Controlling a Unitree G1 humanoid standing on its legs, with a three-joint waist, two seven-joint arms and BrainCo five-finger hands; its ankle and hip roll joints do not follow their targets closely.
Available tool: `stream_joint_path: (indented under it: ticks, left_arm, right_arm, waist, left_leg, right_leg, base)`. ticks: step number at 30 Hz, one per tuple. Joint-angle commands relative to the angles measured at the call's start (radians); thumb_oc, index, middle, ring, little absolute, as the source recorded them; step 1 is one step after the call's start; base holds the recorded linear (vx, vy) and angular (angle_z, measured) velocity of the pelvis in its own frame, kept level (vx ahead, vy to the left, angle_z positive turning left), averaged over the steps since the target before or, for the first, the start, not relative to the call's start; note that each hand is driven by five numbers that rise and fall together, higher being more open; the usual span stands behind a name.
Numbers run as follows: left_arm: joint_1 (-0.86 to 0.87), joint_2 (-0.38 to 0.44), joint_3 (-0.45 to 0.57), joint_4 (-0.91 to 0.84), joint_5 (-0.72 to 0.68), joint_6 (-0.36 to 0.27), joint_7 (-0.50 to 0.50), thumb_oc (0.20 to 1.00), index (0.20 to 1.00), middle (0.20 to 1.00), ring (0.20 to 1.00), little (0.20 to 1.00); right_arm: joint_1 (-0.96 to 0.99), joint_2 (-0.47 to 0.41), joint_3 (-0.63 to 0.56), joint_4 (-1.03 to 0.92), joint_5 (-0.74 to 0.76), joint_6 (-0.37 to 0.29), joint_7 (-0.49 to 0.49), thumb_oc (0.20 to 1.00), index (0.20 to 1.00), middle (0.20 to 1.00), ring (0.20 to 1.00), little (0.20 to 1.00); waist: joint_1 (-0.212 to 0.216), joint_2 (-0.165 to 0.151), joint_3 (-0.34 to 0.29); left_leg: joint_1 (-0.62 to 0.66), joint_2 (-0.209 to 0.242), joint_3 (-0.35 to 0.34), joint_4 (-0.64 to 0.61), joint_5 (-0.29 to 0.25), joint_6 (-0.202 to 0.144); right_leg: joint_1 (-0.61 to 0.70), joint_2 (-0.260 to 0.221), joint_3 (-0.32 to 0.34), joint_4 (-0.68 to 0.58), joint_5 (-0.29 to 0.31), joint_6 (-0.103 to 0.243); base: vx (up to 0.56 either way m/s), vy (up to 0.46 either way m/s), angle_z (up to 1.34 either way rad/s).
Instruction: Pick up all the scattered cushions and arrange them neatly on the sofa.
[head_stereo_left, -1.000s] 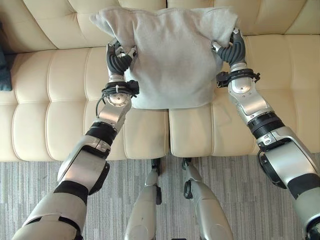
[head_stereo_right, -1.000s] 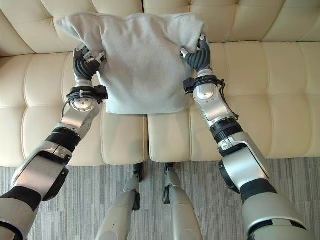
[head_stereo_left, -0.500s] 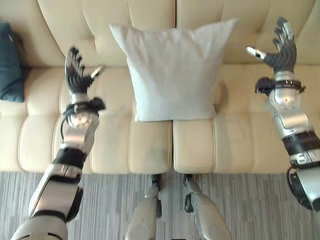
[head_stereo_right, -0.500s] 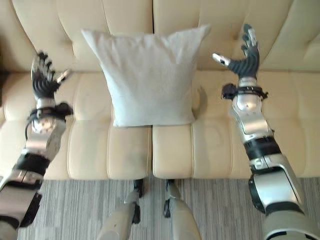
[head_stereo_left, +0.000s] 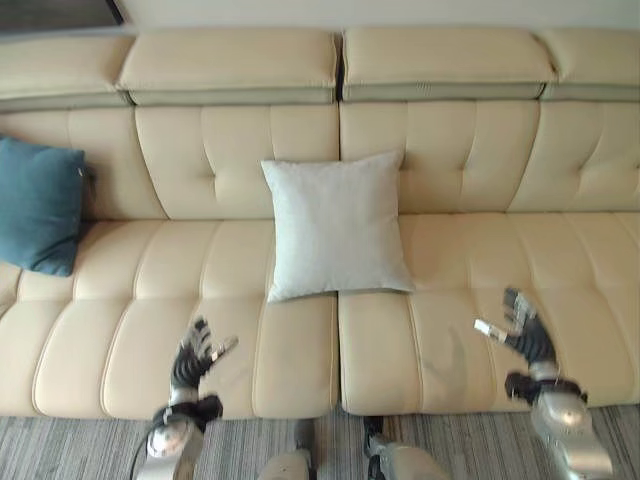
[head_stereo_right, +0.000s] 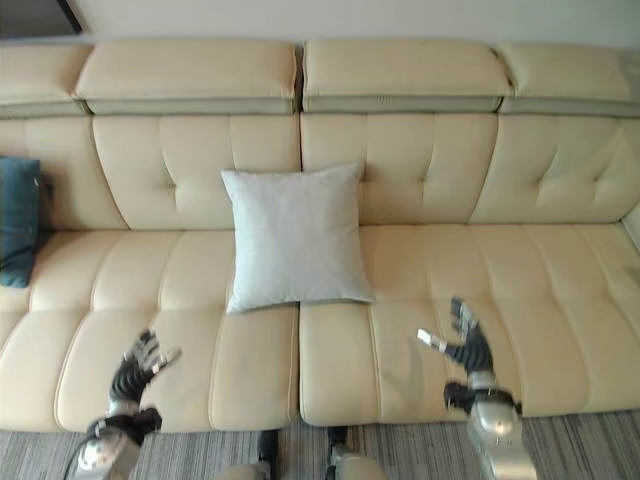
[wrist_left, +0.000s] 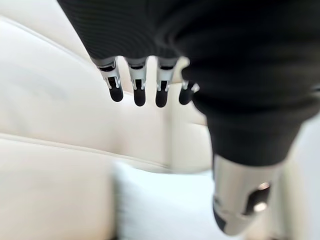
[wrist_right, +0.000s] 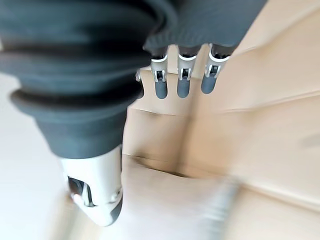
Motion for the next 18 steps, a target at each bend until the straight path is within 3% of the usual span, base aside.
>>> stream_joint_path:
  ticks: [1, 5, 10, 12, 13, 15, 18]
  left_arm:
    - [-0.036, 0.026, -0.032, 0.071, 0.120, -0.004, -0.040, 1.000, 1.000, 1.000, 1.000, 1.000]
    - [-0.039, 0.018, -0.054, 0.171, 0.176, 0.004, -0.044, 1.000, 1.000, 1.000, 1.000, 1.000]
    - [-0.059, 0.016, -0.057, 0.167, 0.162, -0.003, -0.024, 1.000, 1.000, 1.000, 1.000, 1.000]
    - [-0.082, 0.021, -0.050, 0.152, 0.140, -0.011, -0.011, 1.000, 1.000, 1.000, 1.000, 1.000]
    - [-0.136, 0.043, -0.064, 0.151, 0.134, -0.016, 0.001, 1.000, 1.000, 1.000, 1.000, 1.000]
    - [-0.153, 0.058, -0.066, 0.125, 0.140, -0.019, 0.007, 1.000, 1.000, 1.000, 1.000, 1.000]
    - [-0.146, 0.061, -0.062, 0.111, 0.141, -0.017, 0.013, 1.000, 1.000, 1.000, 1.000, 1.000]
  right_arm:
    - [-0.047, -0.027, 0.024, 0.022, -0.077, -0.024, 0.010, 1.000, 1.000, 1.000, 1.000, 1.000]
    - [-0.054, -0.016, 0.070, 0.114, -0.100, -0.009, 0.019, 1.000, 1.000, 1.000, 1.000, 1.000]
    - [-0.077, 0.005, 0.088, 0.162, -0.080, 0.012, 0.011, 1.000, 1.000, 1.000, 1.000, 1.000]
    - [-0.121, 0.016, 0.106, 0.157, -0.077, 0.017, 0.002, 1.000, 1.000, 1.000, 1.000, 1.000]
    - [-0.170, 0.033, 0.134, 0.153, -0.069, 0.015, -0.009, 1.000, 1.000, 1.000, 1.000, 1.000]
    - [-0.182, 0.034, 0.144, 0.136, -0.072, 0.011, -0.010, 1.000, 1.000, 1.000, 1.000, 1.000]
    - [-0.168, 0.041, 0.136, 0.118, -0.080, 0.003, -0.018, 1.000, 1.000, 1.000, 1.000, 1.000]
  waist:
    - [-0.010, -0.008, -0.045]
    - [-0.005, -0.012, -0.050]
    - [0.003, -0.014, -0.045]
    - [0.009, -0.004, -0.019]
    - [0.011, 0.012, 0.014]
    - [0.022, 0.020, 0.022]
    - [0.039, 0.017, 0.007]
  left_leg:
    - [0.015, 0.033, 0.011, -0.007, -0.054, -0.037]
    - [0.065, 0.025, 0.023, -0.002, -0.081, -0.025]
    - [0.084, 0.004, 0.046, -0.007, -0.095, -0.006]
    - [0.067, 0.001, 0.052, -0.007, -0.088, 0.006]
    - [0.038, 0.018, 0.047, -0.007, -0.055, 0.013]
    - [0.012, 0.025, 0.042, -0.005, -0.032, 0.020]
    - [-0.025, 0.025, 0.038, 0.000, -0.013, 0.020]
  right_leg:
    - [0.097, -0.054, -0.026, 0.055, -0.182, 0.101]
    - [0.134, -0.065, -0.012, 0.052, -0.182, 0.107]
    - [0.117, -0.086, 0.020, 0.054, -0.150, 0.134]
    - [0.037, -0.102, 0.028, 0.156, -0.136, 0.156]
    - [-0.002, -0.081, 0.043, 0.297, -0.183, 0.170]
    - [0.005, -0.075, 0.038, 0.441, -0.248, 0.154]
    - [0.028, -0.062, 0.052, 0.547, -0.240, 0.144]
  base:
    - [-0.01, 0.074, -0.02]
    - [-0.02, 0.107, -0.05]
    - [-0.13, 0.131, -0.28]
    - [-0.34, 0.082, -0.50]
    - [-0.45, 0.062, -0.58]
    - [-0.31, 0.010, -0.22]
    - [-0.20, -0.094, 0.09]
